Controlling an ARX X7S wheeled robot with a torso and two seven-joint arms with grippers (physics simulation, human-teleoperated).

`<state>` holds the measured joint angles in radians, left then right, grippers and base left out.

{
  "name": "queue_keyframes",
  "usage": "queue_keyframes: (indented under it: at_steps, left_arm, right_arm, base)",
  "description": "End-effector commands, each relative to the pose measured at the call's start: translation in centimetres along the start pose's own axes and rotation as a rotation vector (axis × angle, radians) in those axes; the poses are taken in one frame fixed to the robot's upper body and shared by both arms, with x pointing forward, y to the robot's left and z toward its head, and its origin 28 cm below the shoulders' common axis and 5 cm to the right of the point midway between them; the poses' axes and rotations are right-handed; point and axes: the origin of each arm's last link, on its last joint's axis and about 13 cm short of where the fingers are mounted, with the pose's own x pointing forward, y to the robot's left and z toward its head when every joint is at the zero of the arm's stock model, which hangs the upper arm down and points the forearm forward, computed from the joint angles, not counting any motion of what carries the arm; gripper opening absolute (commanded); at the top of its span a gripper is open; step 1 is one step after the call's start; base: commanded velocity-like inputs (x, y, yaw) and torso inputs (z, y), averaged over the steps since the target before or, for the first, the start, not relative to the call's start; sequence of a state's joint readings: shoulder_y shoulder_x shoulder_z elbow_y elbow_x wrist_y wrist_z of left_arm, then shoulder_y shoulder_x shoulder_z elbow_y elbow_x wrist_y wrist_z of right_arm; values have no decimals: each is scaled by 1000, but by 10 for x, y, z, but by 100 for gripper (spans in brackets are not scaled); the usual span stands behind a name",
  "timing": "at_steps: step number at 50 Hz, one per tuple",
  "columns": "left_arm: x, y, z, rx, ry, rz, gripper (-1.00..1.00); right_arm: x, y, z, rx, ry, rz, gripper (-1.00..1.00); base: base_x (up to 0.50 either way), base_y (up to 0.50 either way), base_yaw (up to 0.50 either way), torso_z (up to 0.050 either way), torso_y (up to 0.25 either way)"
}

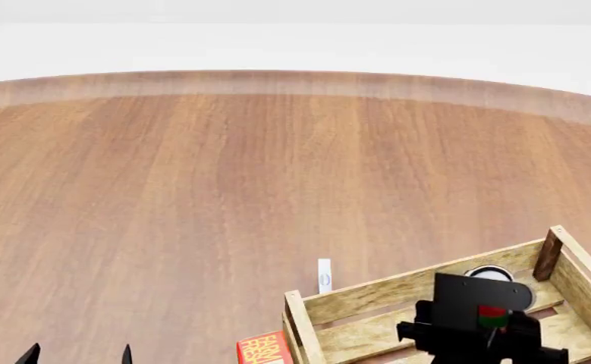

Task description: Pick up the tomato sauce, and put it in the wooden tray.

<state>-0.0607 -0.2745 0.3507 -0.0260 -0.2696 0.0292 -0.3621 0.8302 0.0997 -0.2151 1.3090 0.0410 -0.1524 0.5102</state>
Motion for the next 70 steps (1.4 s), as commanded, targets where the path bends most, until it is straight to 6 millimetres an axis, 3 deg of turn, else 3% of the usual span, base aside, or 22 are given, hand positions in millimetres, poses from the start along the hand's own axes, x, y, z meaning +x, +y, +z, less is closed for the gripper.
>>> queue_keyframes:
  at_steps: [1,58,70]
  left_arm:
    - [0,0,0,-1,0,1,100]
    - [0,0,0,-2,-2,2,100]
    - [0,0,0,-2,-2,3,100]
  right_arm:
    - [-2,0,-4,-79,33,13,-100]
    - [-6,-1,-11,-155,215,112,-100]
    - [-5,-2,-9,-103,243,181,-100]
  base:
    - [0,0,0,0,0]
    - [0,0,0,0,0]
    - [0,0,0,0,1]
